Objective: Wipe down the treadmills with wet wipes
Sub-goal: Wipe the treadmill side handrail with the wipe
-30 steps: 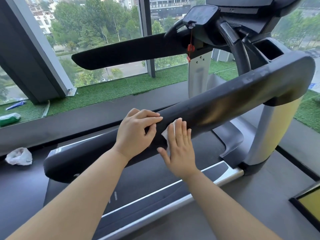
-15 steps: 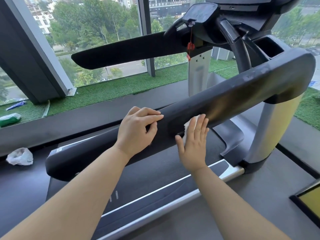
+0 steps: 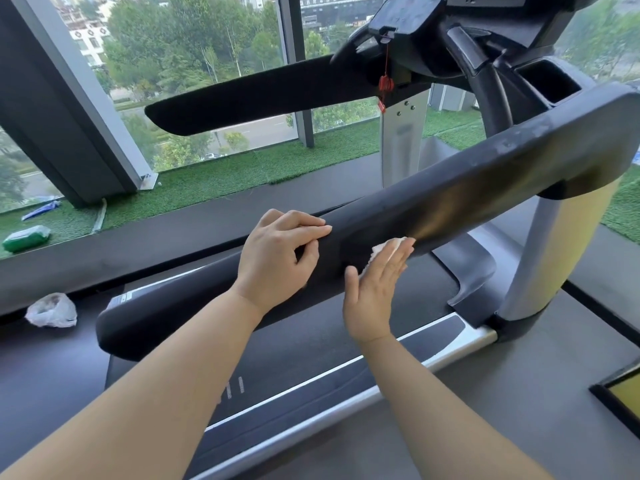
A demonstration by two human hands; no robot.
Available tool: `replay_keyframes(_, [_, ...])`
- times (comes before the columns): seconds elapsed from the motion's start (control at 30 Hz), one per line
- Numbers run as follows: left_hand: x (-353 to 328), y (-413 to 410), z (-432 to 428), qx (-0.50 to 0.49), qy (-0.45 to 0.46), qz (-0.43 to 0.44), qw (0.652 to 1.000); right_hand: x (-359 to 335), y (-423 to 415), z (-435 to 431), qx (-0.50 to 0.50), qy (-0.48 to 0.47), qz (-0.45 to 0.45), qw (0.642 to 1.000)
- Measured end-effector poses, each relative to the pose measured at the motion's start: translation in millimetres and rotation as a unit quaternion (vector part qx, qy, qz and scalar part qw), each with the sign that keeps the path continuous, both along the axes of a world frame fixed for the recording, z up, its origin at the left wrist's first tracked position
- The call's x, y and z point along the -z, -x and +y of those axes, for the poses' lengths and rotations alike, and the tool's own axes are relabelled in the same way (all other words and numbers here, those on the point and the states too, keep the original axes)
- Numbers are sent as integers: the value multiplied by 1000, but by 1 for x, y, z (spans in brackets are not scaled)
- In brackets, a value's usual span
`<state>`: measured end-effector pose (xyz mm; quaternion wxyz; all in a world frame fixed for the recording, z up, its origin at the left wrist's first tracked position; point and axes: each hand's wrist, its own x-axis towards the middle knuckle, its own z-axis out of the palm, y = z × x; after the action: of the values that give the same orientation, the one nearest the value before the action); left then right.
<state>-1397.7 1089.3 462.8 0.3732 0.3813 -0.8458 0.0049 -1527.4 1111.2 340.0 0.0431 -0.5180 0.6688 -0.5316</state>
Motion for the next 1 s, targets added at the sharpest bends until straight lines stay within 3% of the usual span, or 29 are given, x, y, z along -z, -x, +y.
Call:
replay_keyframes(0.17, [-1,1,1,0,-2,1,1000,23,-17,10,-52,29,114,992])
replay_keyframes(0.23, [-1,0,0,2,-2,-2,1000,20,2,4,-16,21,83,996])
replay_keyframes(0.4, [1,0,0,3,6,0,1000,-6,3,-6,22,6,-120,993])
replay_keyframes(0.6, [2,0,-1,5,14,0,1000,15,-17,9,-58,29,-12,998])
replay_keyframes(0.7, [1,1,-1,3,6,11,1000,3,0,-3,-10,22,-145,989])
replay_keyframes(0.8, [1,3,-1,-4,2,20,1000,-13,-10,-10,4,25,-299,954])
replay_keyframes(0.9, [1,3,0,-1,9,13,1000,-12,-38,1,-47,28,-348,936])
replay_keyframes(1.0, [1,2,0,-1,13,9,1000,-4,-38,7,-73,22,-342,937])
